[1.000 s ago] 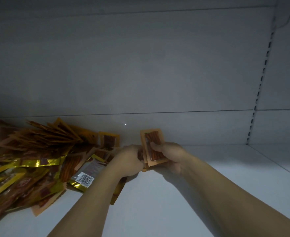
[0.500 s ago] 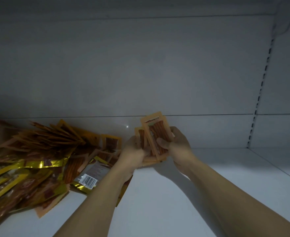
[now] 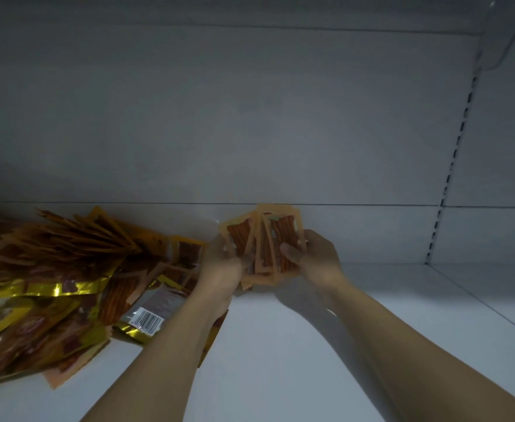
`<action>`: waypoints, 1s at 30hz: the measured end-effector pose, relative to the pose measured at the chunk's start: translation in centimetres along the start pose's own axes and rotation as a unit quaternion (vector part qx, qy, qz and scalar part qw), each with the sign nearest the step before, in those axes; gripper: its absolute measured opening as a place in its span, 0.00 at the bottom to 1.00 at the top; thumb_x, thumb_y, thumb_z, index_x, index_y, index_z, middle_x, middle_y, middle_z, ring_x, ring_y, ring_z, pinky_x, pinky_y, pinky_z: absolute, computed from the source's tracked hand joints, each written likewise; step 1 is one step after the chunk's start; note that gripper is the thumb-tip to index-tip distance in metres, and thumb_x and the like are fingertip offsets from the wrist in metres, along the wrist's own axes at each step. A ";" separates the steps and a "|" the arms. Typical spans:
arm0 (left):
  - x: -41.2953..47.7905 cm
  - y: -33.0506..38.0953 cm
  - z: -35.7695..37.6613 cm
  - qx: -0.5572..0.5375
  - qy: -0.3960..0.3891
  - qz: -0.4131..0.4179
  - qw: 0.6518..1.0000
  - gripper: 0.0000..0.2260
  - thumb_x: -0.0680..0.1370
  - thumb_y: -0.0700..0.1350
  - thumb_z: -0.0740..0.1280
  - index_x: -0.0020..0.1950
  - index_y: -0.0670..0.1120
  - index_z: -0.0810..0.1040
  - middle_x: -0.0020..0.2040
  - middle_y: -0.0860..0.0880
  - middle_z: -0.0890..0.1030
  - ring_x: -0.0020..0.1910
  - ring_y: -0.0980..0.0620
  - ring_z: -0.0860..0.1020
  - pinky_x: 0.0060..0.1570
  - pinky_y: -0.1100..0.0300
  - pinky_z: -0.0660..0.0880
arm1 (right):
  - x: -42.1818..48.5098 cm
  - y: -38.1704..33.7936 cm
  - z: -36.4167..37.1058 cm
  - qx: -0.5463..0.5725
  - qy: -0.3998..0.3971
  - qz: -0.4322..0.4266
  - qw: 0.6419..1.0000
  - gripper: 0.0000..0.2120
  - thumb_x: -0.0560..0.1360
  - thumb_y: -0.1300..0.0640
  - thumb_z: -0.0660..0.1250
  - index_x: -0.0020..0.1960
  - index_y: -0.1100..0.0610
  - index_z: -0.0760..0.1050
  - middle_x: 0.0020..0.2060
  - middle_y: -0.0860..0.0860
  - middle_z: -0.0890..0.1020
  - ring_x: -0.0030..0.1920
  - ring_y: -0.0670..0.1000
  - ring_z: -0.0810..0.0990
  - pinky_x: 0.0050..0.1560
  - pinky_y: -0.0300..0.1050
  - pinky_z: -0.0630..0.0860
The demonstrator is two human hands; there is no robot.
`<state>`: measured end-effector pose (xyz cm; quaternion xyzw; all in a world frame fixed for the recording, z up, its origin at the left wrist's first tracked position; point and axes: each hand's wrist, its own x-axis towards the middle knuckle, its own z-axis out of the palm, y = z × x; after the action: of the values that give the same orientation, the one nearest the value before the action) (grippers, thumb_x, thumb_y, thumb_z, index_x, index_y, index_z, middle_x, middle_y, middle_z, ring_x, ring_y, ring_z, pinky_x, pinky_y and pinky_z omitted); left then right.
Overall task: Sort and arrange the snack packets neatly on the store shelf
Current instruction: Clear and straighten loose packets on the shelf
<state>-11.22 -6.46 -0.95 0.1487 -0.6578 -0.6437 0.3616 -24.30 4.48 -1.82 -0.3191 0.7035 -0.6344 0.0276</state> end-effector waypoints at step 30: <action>-5.1 4.0 11.9 0.003 -0.155 0.088 0.984 0.17 0.77 0.36 0.70 0.63 0.44 0.70 0.48 0.47 0.83 0.39 0.49 0.84 0.24 0.58 0.76 | -6.2 -5.9 -13.2 0.107 0.000 0.068 0.992 0.12 0.75 0.56 0.73 0.54 0.62 0.79 0.44 0.57 0.86 0.43 0.56 0.86 0.42 0.50 0.83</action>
<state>-14.60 6.22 2.46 -0.0102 -0.7185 -0.6227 0.3095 -22.82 19.06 3.80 -0.2653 0.6517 -0.7028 0.1048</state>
